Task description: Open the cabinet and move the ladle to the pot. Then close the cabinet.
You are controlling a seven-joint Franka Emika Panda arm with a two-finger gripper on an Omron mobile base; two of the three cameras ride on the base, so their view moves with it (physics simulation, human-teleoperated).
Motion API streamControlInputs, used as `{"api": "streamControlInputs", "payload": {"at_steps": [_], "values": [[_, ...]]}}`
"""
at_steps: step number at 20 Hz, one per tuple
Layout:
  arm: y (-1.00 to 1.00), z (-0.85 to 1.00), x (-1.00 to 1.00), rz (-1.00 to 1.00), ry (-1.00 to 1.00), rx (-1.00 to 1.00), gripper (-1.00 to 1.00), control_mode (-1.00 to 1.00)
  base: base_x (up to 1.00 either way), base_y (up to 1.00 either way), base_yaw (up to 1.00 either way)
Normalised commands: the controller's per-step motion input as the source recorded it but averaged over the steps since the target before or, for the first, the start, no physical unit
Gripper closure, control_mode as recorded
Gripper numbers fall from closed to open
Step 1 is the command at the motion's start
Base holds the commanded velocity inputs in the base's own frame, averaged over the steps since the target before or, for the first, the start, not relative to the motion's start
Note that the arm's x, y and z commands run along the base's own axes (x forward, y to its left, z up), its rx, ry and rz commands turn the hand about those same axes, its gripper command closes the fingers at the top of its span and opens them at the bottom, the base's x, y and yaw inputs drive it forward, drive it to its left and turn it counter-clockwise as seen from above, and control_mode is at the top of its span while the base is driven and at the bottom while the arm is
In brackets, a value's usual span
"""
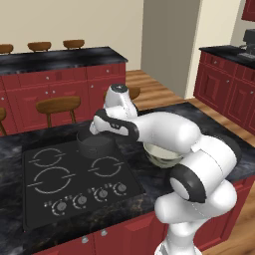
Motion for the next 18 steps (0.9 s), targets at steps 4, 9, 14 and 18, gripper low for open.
{"api": "streamControlInputs", "payload": {"at_steps": [4, 9, 14, 18], "values": [[0.28, -0.38, 0.64, -0.06, 0.01, -0.02, 1.00, -1.00, 0.00, 0.00, 0.00], [0.22, -0.36, 0.48, -0.07, 0.03, 0.00, 1.00, -1.00, 0.00, 0.00, 0.00], [0.14, -0.36, 0.45, -0.06, 0.04, 0.00, 1.00, -1.00, 0.00, 0.00, 0.00], [0.11, -0.27, 0.39, -0.05, 0.03, 0.00, 1.00, -1.00, 0.00, 0.00, 0.00]]}}
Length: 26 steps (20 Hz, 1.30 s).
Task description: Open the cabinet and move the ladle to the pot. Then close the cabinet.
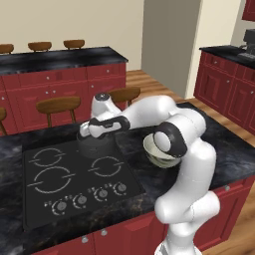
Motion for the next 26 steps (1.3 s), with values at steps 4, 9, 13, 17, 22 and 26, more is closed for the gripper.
{"api": "streamControlInputs", "payload": {"at_steps": [4, 9, 13, 17, 22, 26], "values": [[0.10, -0.29, 0.28, -0.04, 0.04, 0.00, 1.00, -1.00, 0.00, 0.00, 0.00], [0.00, -0.22, 0.30, -0.01, 0.02, 0.00, 1.00, -1.00, 0.00, 0.00, 0.00], [0.01, -0.28, 0.36, 0.00, 0.04, 0.00, 1.00, -1.00, 0.00, 0.00, 0.00], [0.04, -0.27, 0.19, 0.00, 0.01, 0.00, 1.00, -1.00, 0.00, 0.00, 0.00], [0.14, -0.16, 0.19, 0.00, 0.00, 0.00, -1.00, -1.00, 0.00, 0.00, 0.00], [0.05, -0.09, 0.23, 0.00, 0.00, 0.00, -1.00, -1.00, 0.00, 0.00, 0.00]]}}
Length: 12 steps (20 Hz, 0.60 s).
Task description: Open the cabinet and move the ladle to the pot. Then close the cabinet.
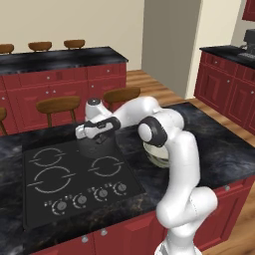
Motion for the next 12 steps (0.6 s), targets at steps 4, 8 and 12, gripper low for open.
{"api": "streamControlInputs", "payload": {"at_steps": [4, 8, 12], "values": [[0.02, 0.34, -0.14, 0.00, -0.12, 0.00, -1.00, -1.00, 0.00, 0.00, 0.00], [-0.06, 1.00, -0.91, 0.00, -0.34, 0.00, -1.00, -1.00, 0.00, 0.00, 0.00], [-0.57, 0.84, -1.00, 0.00, -0.25, 0.01, -1.00, -1.00, 0.00, 0.00, 0.00]]}}
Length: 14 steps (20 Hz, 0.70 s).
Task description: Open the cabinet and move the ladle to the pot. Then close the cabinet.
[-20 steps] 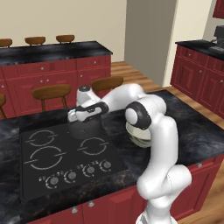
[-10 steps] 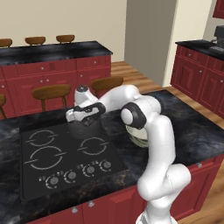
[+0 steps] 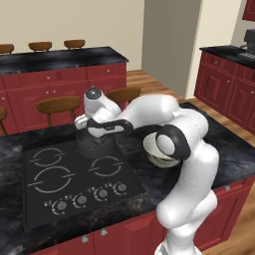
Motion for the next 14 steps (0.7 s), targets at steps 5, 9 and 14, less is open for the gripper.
{"api": "streamControlInputs", "payload": {"at_steps": [5, 9, 14], "values": [[-0.92, 0.58, -1.00, 0.00, -0.21, 0.08, -1.00, -1.00, 0.00, 0.00, 0.00], [-0.55, 1.00, -1.00, 0.00, -0.07, 0.15, -1.00, -1.00, 0.00, 0.00, 0.00], [-0.45, 1.00, -0.94, 0.00, 0.00, 0.17, -1.00, -1.00, 0.00, 0.00, 0.00]]}}
